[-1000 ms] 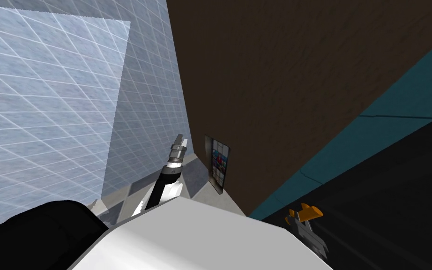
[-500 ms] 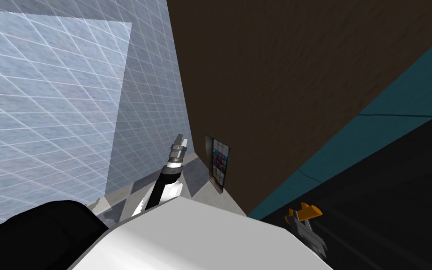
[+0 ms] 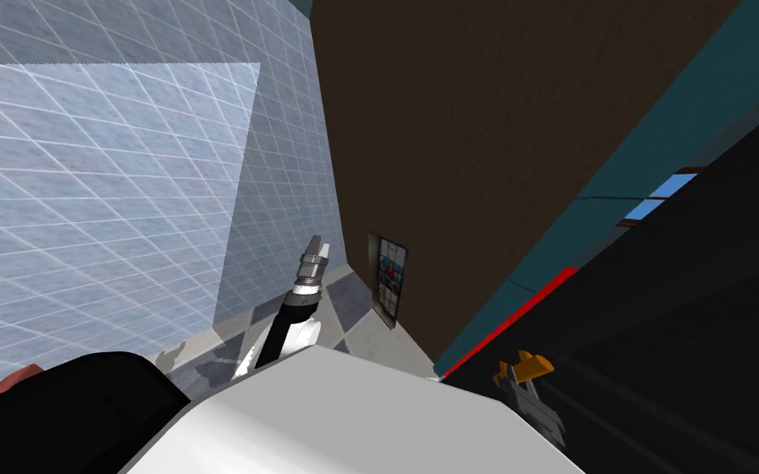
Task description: Pull the door open
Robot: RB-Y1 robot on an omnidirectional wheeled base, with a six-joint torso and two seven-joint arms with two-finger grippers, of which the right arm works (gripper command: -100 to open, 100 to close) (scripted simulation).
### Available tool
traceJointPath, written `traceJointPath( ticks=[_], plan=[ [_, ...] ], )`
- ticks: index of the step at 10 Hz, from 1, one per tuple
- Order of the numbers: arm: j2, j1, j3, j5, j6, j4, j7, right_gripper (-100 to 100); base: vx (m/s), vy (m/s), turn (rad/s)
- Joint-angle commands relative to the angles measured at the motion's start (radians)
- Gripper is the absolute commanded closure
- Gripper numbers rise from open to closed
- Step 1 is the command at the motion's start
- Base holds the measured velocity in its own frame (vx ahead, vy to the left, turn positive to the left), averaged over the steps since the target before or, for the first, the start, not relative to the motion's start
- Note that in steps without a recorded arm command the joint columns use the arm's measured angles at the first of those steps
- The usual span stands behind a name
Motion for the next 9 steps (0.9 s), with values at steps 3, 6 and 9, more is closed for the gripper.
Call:
traceJointPath(
  ticks=[3,6,9],
  plan=[
    [-0.010,0.002,0.030,0.019,-0.007,-0.002,-0.019,100,-0.188,0.007,0.050],
    [-0.027,0.016,0.080,0.054,-0.025,-0.020,-0.037,100,-0.228,-0.016,0.070],
    [-0.047,0.028,0.128,0.087,-0.045,-0.039,-0.054,100,-0.246,0.008,0.053]
  ],
)
